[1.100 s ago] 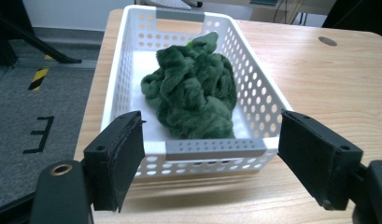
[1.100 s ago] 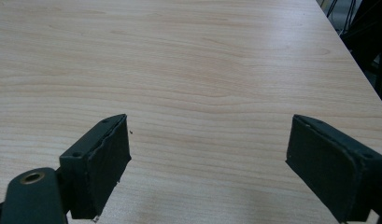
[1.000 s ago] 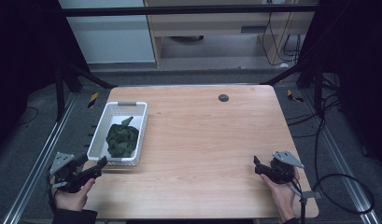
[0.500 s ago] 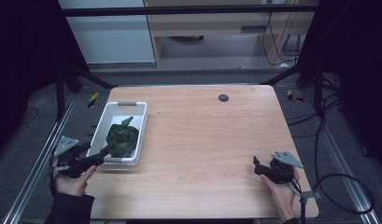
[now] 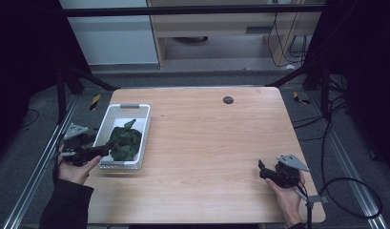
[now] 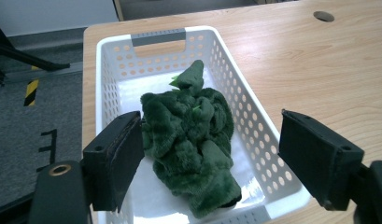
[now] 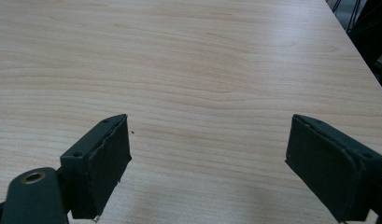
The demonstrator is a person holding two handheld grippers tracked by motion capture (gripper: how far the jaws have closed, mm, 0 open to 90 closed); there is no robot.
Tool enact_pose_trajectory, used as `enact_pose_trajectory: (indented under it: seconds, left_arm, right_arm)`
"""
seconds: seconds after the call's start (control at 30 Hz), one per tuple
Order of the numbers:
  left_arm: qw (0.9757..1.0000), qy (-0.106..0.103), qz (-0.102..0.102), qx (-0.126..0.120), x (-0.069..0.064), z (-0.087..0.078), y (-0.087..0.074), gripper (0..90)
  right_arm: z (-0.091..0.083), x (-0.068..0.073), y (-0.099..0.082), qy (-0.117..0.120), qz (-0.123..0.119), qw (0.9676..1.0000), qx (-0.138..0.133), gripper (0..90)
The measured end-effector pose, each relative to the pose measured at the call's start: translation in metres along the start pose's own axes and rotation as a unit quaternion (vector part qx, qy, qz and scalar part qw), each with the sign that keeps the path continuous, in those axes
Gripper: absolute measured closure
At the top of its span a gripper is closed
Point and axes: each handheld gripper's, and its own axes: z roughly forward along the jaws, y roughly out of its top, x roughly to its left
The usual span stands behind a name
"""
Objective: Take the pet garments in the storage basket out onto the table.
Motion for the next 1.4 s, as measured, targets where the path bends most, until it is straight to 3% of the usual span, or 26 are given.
enact_pose_trajectory:
  seconds: [0.47,0.57,0.93,1.03,1.4]
  left_arm:
    - [0.9989,0.007,0.01,0.045,0.007,0.025,0.021,21.2]
    - [0.9979,0.011,0.02,0.06,0.007,0.032,0.027,21.2]
    - [0.9955,0.019,0.023,0.09,0.01,0.047,0.034,21.1]
    - [0.9935,0.021,0.03,0.107,0.01,0.052,0.037,21.1]
    - [0.9908,0.026,0.031,0.129,0.01,0.065,0.043,20.5]
  right_arm:
    - [0.0,0.0,0.0,0.0,-0.001,1.0,0.0,14.0]
    - [0.0,0.0,0.0,0.0,-0.001,1.0,0.0,14.0]
    - [0.0,0.0,0.0,0.002,-0.001,1.0,0.001,14.2]
    - [0.001,0.0,0.0,0.002,-0.001,1.0,0.001,14.3]
    - [0.001,0.0,0.0,0.004,-0.001,1.0,0.003,14.5]
